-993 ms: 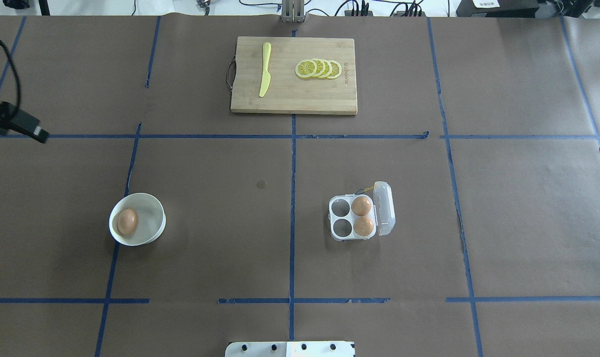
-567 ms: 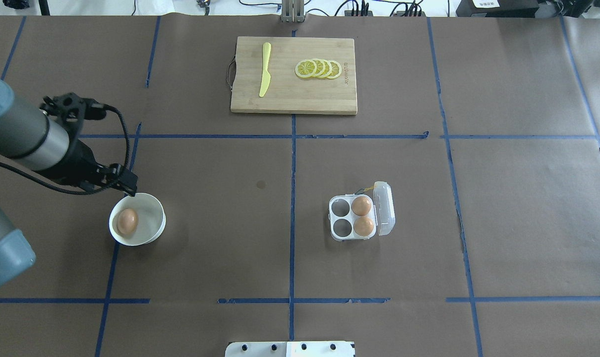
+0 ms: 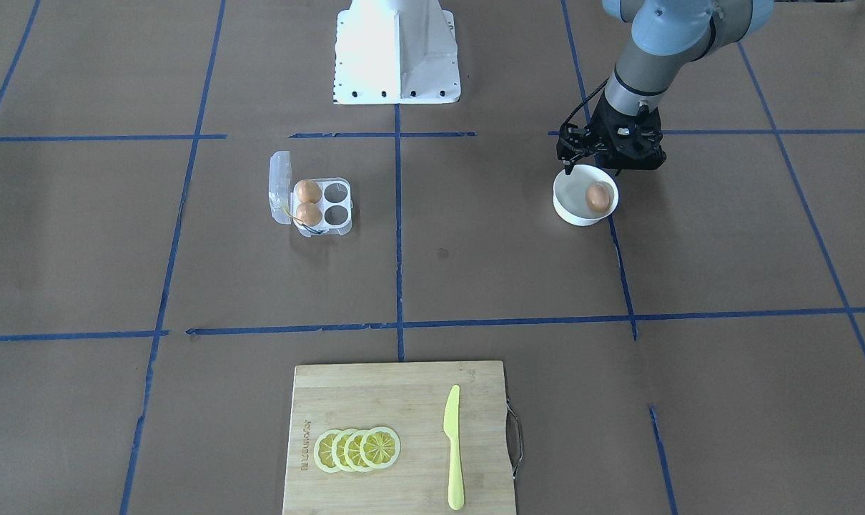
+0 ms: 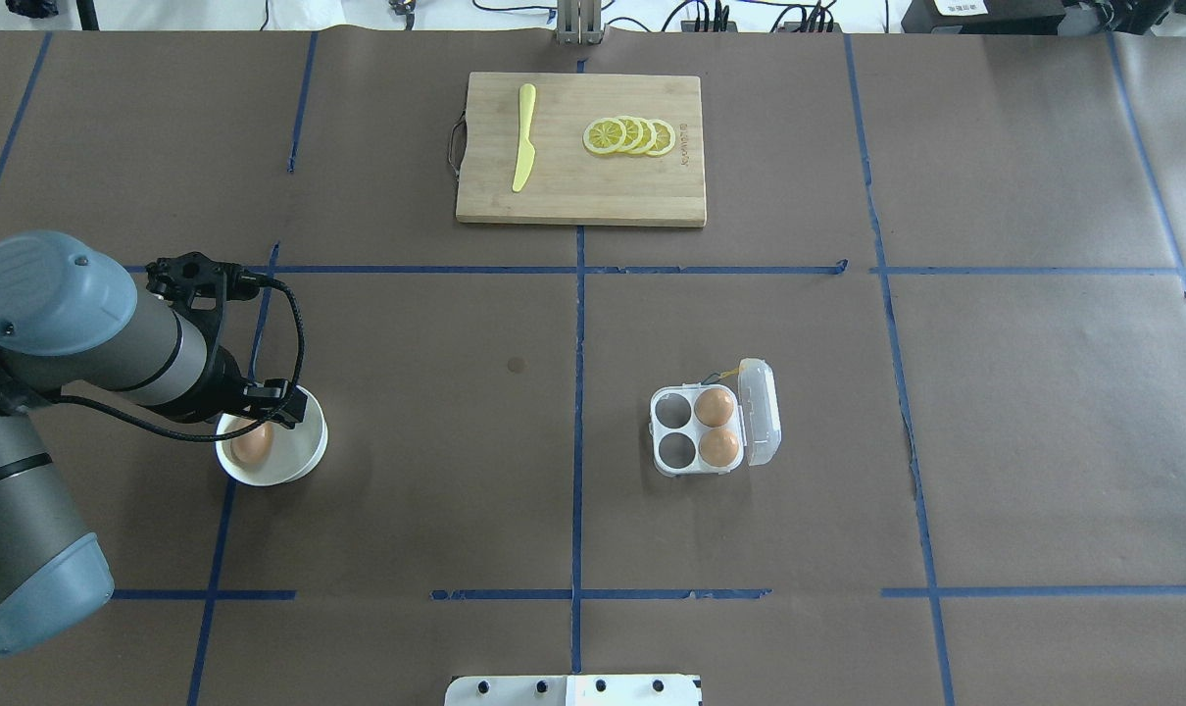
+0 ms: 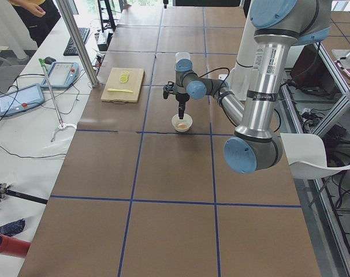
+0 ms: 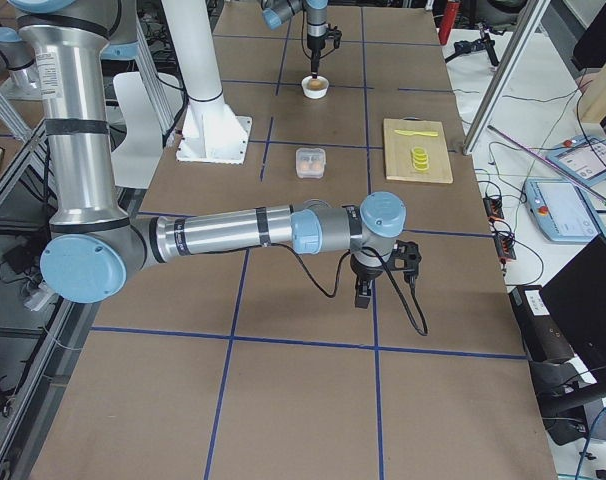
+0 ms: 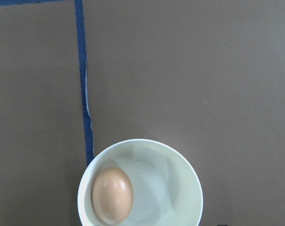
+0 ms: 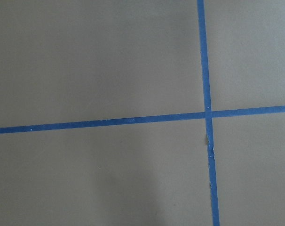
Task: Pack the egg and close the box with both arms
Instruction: 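Move the left gripper down over the brown egg in the white bowl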
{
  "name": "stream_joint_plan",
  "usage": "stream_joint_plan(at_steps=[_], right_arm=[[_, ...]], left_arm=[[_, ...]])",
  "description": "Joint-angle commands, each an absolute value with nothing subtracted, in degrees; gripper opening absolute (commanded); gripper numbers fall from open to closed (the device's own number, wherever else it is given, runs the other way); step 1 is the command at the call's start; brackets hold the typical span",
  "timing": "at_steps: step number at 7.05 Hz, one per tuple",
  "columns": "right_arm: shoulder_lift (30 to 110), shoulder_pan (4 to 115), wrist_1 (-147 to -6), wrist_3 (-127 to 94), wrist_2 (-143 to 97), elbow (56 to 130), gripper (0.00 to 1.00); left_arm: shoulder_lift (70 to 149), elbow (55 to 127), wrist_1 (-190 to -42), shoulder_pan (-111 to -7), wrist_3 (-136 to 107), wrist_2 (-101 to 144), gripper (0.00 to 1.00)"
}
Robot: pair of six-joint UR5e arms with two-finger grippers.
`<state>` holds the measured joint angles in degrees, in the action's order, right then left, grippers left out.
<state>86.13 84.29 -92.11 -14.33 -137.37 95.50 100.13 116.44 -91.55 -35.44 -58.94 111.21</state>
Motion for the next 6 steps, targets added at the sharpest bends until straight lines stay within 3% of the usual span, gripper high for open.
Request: stream_joint_plan(at_steps=[1,6], right_arm=[[86.13,84.29,-92.11,-14.33,-137.37,95.45,1.00],[86.13,84.29,-92.11,-14.33,-137.37,95.45,1.00]], left_arm=[[100.11,114.27,-91.32,-33.50,-59.24,109.08,0.83],[100.63,112.32,-90.97,-32.17,-59.33,107.67,0.79]])
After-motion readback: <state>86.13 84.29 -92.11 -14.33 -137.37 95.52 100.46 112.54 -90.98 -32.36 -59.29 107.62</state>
